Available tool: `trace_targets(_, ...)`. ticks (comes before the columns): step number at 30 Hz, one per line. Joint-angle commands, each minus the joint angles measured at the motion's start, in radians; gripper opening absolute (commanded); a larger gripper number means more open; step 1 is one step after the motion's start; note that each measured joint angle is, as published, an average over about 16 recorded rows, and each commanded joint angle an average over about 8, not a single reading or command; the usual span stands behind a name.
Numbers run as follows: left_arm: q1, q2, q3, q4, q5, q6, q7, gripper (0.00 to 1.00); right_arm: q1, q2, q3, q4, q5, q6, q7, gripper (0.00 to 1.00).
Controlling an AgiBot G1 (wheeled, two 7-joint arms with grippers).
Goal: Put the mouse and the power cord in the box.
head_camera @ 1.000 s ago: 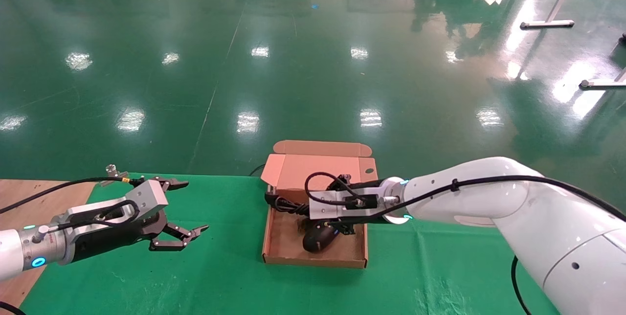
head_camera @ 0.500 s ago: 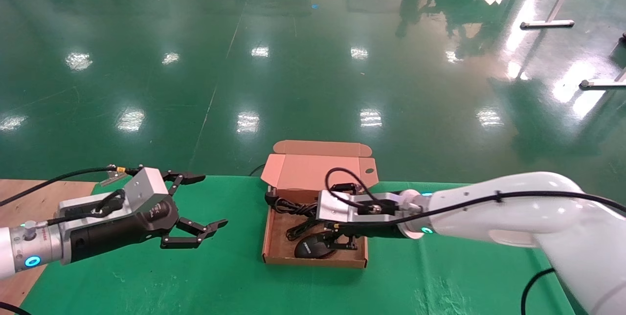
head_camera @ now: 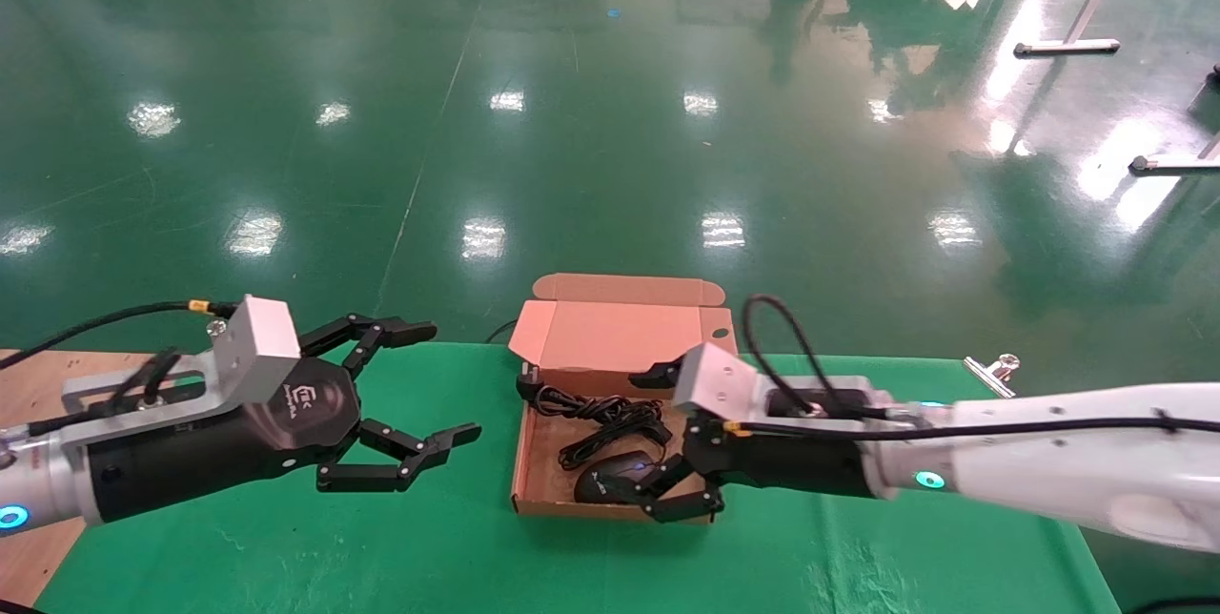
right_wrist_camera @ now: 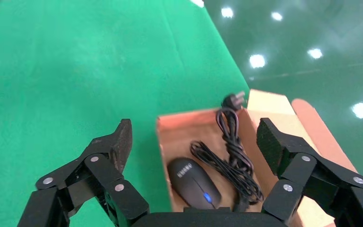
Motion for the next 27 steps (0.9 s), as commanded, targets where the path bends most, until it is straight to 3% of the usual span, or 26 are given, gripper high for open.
trace_targets(1, 0.009, -0.007, -0.02, -0.024, -0.006, 0.02, -0.023, 1.0, -0.017, 0.026, 0.025, 0.027, 0.029, -0.024, 0.016, 1.0)
trace_targets(27, 0.128, -0.09, -0.274, -0.338, -0.079, 0.273, -0.316, 1.0, -0.241, 0.355, 0.341, 0.371, 0.407, -0.329, 0.219, 1.0)
